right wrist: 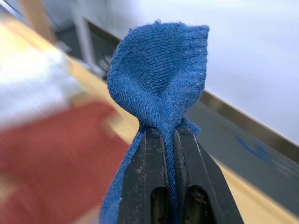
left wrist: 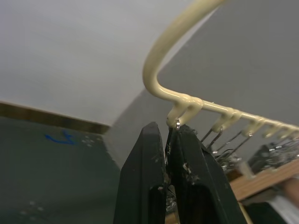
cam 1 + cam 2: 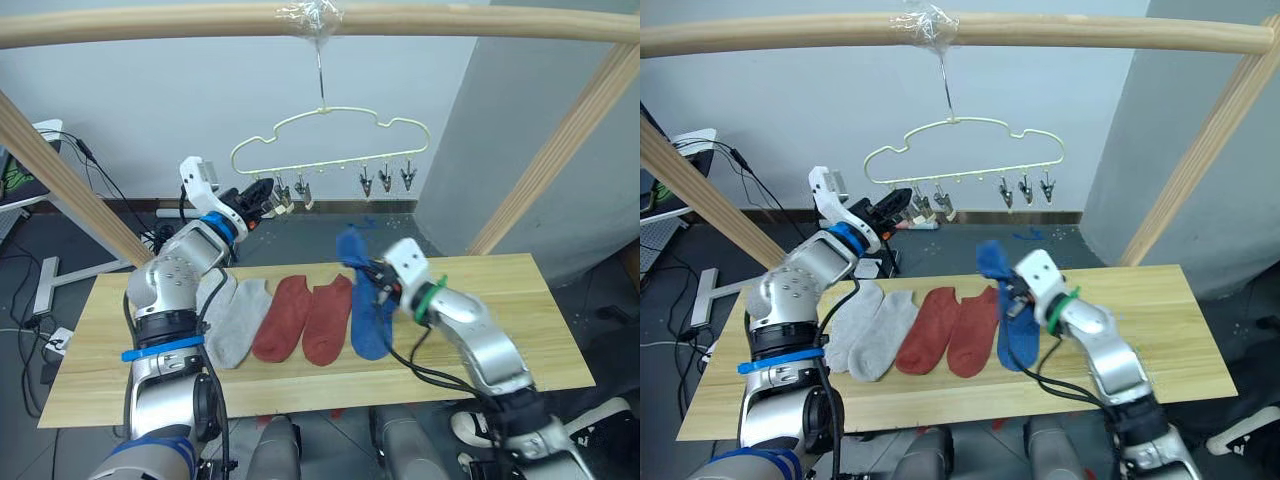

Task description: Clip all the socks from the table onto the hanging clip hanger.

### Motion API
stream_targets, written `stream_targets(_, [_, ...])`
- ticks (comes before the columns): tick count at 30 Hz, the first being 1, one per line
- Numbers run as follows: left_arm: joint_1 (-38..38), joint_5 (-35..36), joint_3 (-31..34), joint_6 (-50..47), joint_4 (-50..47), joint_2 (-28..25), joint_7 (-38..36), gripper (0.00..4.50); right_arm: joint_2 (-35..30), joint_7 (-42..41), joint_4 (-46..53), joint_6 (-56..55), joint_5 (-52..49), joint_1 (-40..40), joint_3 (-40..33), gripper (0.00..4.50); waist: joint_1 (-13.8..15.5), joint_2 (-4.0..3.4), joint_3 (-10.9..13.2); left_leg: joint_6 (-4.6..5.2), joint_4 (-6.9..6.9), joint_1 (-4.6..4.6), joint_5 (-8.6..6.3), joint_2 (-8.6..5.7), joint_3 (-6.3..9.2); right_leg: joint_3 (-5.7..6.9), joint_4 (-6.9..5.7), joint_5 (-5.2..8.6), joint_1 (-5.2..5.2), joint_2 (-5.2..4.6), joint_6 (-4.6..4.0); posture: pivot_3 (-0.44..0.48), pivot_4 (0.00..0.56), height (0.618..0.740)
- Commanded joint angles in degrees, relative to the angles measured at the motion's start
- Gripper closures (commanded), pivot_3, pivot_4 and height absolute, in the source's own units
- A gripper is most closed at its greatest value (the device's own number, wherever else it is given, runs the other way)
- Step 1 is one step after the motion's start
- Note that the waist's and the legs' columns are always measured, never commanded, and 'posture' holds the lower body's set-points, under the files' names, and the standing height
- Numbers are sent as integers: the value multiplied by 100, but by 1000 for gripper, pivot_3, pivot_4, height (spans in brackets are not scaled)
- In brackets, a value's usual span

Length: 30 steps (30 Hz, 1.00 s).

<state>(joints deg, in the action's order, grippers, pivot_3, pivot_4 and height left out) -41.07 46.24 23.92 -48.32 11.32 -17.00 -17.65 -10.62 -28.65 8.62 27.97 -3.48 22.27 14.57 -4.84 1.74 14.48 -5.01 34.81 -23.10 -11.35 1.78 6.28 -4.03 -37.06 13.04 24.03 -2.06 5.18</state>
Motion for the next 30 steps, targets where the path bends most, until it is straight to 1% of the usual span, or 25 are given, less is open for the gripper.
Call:
stream_targets(1, [-71,386,185,-337,-356,-78,126,4500,149,101,-123,161,4,252,45,4462,45,1,0,0,2,-8,0,-1,2,2,6,0,0,-1,0,-6,215,740])
stream_targets(4, [-51,508,195,-449,-461,-70,197,4500,267,100,-300,214,-2,411,111,4462,105,1,-1,-1,3,-18,0,-6,1,3,12,-1,4,-7,0,3,210,740])
stream_targets(9, [19,821,239,-645,-740,62,362,4500,649,45,-567,409,-275,759,56,4462,146,1,-1,-1,0,-21,0,-5,4,5,7,-1,14,-6,-2,17,202,740])
stream_targets(11, [34,907,313,-673,-774,103,459,4500,687,43,-576,412,-290,792,40,4462,154,1,-1,-1,1,-21,0,-5,4,6,7,-1,14,-6,-2,22,199,740])
stream_targets(15, [86,992,255,-726,-828,38,445,4500,712,16,-564,456,-357,910,38,4462,163,1,-1,-2,2,-25,0,-5,5,7,9,-2,13,-6,-2,22,198,740])
stream_targets(23, [162,973,211,-726,-885,-12,415,4500,816,32,-338,668,-486,1010,-9,4462,171,1,-1,-2,2,-27,0,-5,7,10,8,-2,15,-6,-3,20,200,740])
stream_targets(29, [223,864,58,-634,-988,-54,271,4500,948,120,-349,713,-572,1084,-46,4462,171,1,-1,-2,2,-28,0,-5,7,10,9,-2,15,-6,-4,20,200,740])
stream_targets(30, [214,888,72,-637,-1001,-47,274,4500,958,117,-365,723,-582,1116,-53,4462,171,1,-1,-2,2,-28,0,-5,7,10,9,-2,15,-6,-4,26,210,740])
